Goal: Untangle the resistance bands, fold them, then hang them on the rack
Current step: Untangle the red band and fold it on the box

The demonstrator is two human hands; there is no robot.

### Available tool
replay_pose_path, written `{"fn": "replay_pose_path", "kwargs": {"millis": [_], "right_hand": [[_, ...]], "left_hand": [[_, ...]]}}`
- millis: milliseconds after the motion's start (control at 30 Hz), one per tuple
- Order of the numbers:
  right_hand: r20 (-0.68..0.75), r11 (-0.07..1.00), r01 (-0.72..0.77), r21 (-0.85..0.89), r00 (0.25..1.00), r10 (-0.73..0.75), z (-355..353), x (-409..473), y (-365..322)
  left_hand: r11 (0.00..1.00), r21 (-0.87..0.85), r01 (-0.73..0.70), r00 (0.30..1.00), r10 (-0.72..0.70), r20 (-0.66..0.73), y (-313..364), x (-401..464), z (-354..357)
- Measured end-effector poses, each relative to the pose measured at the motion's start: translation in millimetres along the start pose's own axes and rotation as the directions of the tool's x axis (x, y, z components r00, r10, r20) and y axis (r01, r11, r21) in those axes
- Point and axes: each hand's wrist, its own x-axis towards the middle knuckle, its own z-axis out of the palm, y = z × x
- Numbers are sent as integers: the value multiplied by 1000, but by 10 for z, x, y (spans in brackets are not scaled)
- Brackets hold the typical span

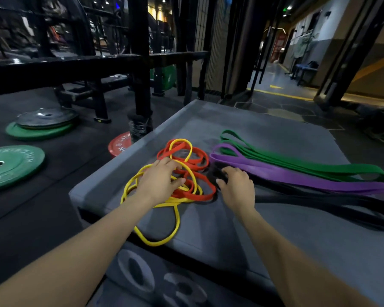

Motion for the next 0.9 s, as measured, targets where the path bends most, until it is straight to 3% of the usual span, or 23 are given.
{"fn": "replay_pose_path", "kwargs": {"millis": [67, 200, 267, 367, 533, 600, 700, 833, 900], "right_hand": [[-32, 998, -16, 69, 999, 18, 51, -5, 6], [-106, 988, -37, 152, 993, 54, 113, -7, -9], [-137, 986, -33, 162, 989, 55, 118, 15, 5], [-150, 985, -45, 166, 986, 70, 96, 56, 58], [-34, 999, -2, 33, 999, 3, 116, 21, 44], [-56, 999, 34, 25, 998, -32, 120, 1, -30], [-164, 994, 96, 52, 983, -86, 110, -13, -202], [-109, 972, 177, 156, 981, -162, 151, -7, -479], [-33, 967, 213, 141, 977, -210, 219, -5, -558]], "left_hand": [[998, -3, -68, 998, 68, -9, 49, 6, 53], [966, 152, -210, 966, 180, 186, 177, -3, 118], [950, 202, -236, 964, 204, 170, 166, 14, 101], [957, 210, -202, 976, 180, 120, 41, 6, 11], [969, 195, -150, 985, 129, 117, -114, -98, -114], [973, 182, -142, 985, 121, 120, -145, -125, -125], [991, -4, -133, 988, 133, 75, -211, -197, -170], [988, -147, 51, 972, -83, -221, -337, -226, -275], [969, -130, 212, 946, -237, -223, -383, -235, -289]]}}
